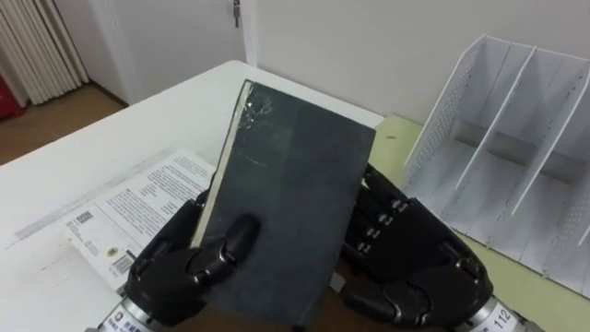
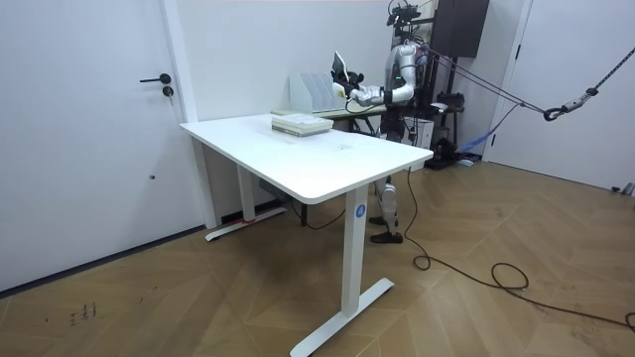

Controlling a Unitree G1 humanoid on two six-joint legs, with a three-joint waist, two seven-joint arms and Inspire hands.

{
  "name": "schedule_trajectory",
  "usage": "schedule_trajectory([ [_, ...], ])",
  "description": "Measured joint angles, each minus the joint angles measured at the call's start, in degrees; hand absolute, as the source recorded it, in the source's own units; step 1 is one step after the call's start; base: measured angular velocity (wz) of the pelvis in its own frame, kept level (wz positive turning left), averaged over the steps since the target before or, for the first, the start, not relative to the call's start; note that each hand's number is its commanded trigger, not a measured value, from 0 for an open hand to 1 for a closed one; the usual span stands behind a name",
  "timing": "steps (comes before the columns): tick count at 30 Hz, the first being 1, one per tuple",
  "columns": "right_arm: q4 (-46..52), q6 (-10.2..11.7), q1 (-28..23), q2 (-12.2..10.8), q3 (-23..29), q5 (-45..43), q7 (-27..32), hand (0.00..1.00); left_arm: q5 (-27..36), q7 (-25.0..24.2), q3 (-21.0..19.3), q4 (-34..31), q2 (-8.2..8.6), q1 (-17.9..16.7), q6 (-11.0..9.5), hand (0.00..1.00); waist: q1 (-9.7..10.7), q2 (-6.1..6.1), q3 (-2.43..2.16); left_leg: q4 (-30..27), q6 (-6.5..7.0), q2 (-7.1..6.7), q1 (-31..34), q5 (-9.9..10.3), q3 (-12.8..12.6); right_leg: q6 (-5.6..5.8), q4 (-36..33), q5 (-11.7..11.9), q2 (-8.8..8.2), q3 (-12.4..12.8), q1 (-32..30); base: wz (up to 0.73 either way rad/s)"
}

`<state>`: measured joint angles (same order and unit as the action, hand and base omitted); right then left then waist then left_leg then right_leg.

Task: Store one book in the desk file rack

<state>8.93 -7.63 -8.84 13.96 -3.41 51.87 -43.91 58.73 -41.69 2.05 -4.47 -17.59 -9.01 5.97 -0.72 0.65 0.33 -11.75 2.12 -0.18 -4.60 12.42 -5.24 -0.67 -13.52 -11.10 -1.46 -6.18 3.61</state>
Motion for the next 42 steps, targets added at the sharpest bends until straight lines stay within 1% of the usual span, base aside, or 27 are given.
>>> schedule_trajectory([
  [8, 0.0, -0.04, -0.01, 0.04, -1.05, 1.04, 0.01, 0.0, 0.24, -0.26, 0.03, 0.0, -0.15, 0.05, 0.68, 1.0, -0.11, 0.05, -0.02, -0.12, -0.01, 0.05, 0.48, 0.0, -0.01, 0.0, -0.1, 0.0, -0.01, -0.05, -0.4, 0.0],
  [10, 0.0, -0.1, -0.05, 0.32, -1.19, 2.22, 0.02, 0.0, 0.49, -0.44, 0.16, 0.0, -0.14, 0.06, 0.98, 1.0, -0.12, 0.13, -0.05, -0.1, -0.01, 0.05, 0.46, 0.01, -0.07, 0.0, -0.13, 0.0, -0.01, 0.01, -0.46, 0.0],
  [12, -0.01, -0.21, -0.36, 1.28, -1.51, 3.03, 0.02, 0.0, 0.52, -0.52, 0.5, 0.12, -0.35, 0.02, 1.23, 1.0, -0.91, 0.43, -0.12, -0.08, -0.01, 0.04, 0.33, 0.01, -0.07, 0.0, -0.13, 0.0, 0.01, 0.13, -0.32, 0.0],
  [15, 0.0, -1.49, -0.42, 2.3, -1.62, 4.22, 0.04, 0.0, 0.68, -0.63, 0.8, 0.15, -1.4, 0.02, 1.65, 1.0, -1.14, 0.92, -0.19, -0.09, -0.02, 0.06, 0.34, 0.01, -0.06, -0.01, -0.13, 0.01, 0.05, 0.1, -0.32, 0.0],
  [19, 0.0, -2.31, -0.42, 2.38, -1.61, 4.33, 0.36, 0.0, 0.64, -0.89, 0.79, 1.2, -1.65, 0.07, 2.13, 1.0, -1.14, 1.45, -0.33, -0.08, -0.03, 0.08, 0.38, 0.0, -0.07, -0.01, -0.21, 0.01, 0.14, 0.05, -0.37, 0.0],
  [23, -0.01, -2.55, -0.46, 3.97, -2.26, 4.4, 1.44, 0.0, 0.64, -1.5, 1.18, 4.25, -2.73, 0.61, 2.33, 1.0, -1.18, 1.46, -0.31, -0.11, -0.04, 0.11, 0.39, -0.01, -0.07, -0.02, -0.27, 0.01, 0.05, 0.05, -0.36, 0.0],
  [25, -0.01, -2.56, -0.46, 4.47, -2.59, 4.57, 1.51, 0.0, 0.69, -1.62, 1.27, 5.11, -3.72, 0.82, 2.4, 1.0, -1.2, 1.33, -0.23, -0.09, -0.04, 0.12, 0.4, -0.01, -0.07, -0.02, -0.28, 0.01, 0.05, 0.07, -0.36, 0.0],
  [28, 0.0, -2.91, -0.46, 4.65, -2.83, 4.76, 1.9, 0.0, 0.24, -2.79, 1.54, 5.98, -5.71, 0.89, 3.2, 1.0, -1.35, 1.24, -0.18, -0.04, -0.04, 0.11, 0.45, -0.01, -0.07, -0.02, -0.28, 0.01, 0.07, 0.15, -0.48, 0.0],
  [30, -0.01, -3.82, -0.46, 5.22, -2.8, 4.9, 1.97, 0.0, 0.09, -3.14, 1.58, 6.41, -7.41, 0.91, 4.09, 1.0, -1.37, 1.23, -0.17, -0.12, -0.04, 0.11, 0.67, -0.01, -0.07, -0.02, -0.28, 0.01, 0.3, 0.14, -0.67, 0.0],
  [33, -0.01, -4.5, -0.46, 6.12, -2.79, 4.9, 2.01, 0.0, -0.84, -3.99, 1.56, 7.19, -8.77, 1.86, 5.05, 1.0, -1.54, 1.39, -0.08, -0.34, -0.04, 0.11, 0.81, -0.01, -0.08, -0.04, -0.24, 0.02, 0.47, 0.56, -0.7, 0.0],
  [34, -0.01, -4.53, -0.46, 6.23, -2.74, 4.95, 2.05, 0.0, -0.93, -4.12, 1.56, 7.6, -8.81, 2.26, 5.16, 1.0, -1.69, 1.5, -0.05, -0.36, -0.04, 0.11, 0.83, -0.01, -0.11, -0.04, -0.24, 0.02, 0.47, 0.67, -0.7, 0.0],
  [36, -0.01, -4.99, -0.46, 6.43, -2.74, 6.72, 2.67, 0.0, -0.93, -4.32, 1.56, 9.18, -8.81, 3.25, 5.67, 1.0, -2.25, 1.91, -0.14, -0.37, -0.05, 0.11, 0.83, -0.01, -0.16, -0.04, -0.23, 0.02, 0.5, 0.83, -0.71, 0.0],
  [39, 0.0, -4.99, -0.46, 6.75, -2.71, 7.54, 3.37, 0.0, -0.95, -4.41, 1.56, 9.41, -8.81, 3.26, 6.31, 1.0, -2.52, 2.21, -0.27, -0.38, -0.05, 0.14, 0.82, -0.01, -0.17, -0.05, -0.23, 0.03, 0.51, 0.86, -0.7, 0.0],
  [42, 0.0, -4.99, -0.46, 7.19, -2.64, 8.95, 3.92, 0.0, -1.55, -4.92, 1.54, 10.01, -8.87, 3.26, 6.63, 1.0, -2.54, 2.51, -0.25, -0.5, -0.05, 0.16, 0.83, -0.01, -0.32, -0.09, -0.24, 0.06, 0.5, 0.82, -0.63, 0.0],
])
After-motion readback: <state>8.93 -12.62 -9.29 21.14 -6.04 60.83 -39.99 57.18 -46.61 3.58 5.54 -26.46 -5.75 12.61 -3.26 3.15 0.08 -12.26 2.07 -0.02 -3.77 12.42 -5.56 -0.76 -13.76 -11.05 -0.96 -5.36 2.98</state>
